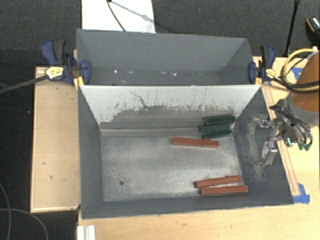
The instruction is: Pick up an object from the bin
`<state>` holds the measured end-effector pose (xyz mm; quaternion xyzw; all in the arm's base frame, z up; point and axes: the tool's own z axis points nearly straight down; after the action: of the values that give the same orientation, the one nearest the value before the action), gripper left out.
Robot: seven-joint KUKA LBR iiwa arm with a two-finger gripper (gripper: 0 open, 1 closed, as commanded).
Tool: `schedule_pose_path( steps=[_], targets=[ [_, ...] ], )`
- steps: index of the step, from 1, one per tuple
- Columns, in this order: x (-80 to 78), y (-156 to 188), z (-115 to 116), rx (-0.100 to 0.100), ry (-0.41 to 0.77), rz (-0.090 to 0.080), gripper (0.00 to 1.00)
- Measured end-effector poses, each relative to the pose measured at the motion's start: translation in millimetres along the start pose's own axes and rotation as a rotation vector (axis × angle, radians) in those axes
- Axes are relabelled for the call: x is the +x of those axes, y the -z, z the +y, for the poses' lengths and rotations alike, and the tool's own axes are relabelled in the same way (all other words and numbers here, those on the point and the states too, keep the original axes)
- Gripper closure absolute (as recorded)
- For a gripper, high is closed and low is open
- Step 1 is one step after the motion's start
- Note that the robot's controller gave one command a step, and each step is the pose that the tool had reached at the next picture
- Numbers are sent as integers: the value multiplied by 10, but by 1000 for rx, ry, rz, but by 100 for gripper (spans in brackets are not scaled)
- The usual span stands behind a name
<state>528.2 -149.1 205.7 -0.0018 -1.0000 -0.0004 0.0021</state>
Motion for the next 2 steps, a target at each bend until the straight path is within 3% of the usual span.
schedule_pose_path(
  steps=[1, 2],
  targets=[
    [-511, -775, 186, -2, -116, -4, 0],
    [-606, -1382, 286, 0, -56, -1, 0]
  ],
)
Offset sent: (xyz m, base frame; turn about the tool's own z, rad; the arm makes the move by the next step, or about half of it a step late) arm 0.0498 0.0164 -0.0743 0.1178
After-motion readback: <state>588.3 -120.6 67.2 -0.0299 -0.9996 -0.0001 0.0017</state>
